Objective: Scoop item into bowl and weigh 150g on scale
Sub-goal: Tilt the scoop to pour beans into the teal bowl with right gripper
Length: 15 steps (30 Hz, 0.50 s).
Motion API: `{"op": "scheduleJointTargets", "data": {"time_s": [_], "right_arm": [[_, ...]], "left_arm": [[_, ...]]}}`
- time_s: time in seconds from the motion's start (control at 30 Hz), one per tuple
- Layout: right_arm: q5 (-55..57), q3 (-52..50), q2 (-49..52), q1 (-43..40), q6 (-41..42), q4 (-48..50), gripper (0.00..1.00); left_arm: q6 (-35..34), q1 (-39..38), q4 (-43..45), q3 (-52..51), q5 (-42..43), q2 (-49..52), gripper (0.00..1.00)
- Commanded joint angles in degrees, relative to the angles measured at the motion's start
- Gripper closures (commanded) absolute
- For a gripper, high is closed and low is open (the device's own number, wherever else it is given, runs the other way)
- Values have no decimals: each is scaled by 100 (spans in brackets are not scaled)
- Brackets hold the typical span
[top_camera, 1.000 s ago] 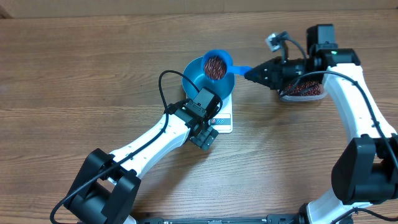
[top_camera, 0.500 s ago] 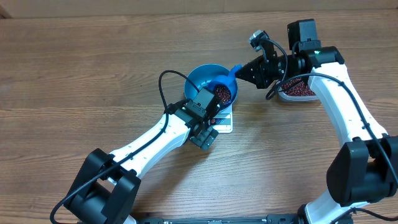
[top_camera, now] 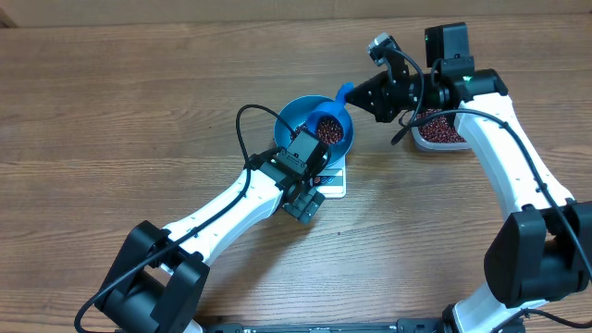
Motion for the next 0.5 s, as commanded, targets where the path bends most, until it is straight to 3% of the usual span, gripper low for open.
{"op": "scheduleJointTargets", "data": {"time_s": [0.0,0.47], "right_arm": [[-140,203,-20,120,13,221,96],[70,125,-20,219,13,-24,96]], "left_arm": [[111,-37,17,-13,-50,44,0],[111,-37,20,-13,-50,44,1]]}}
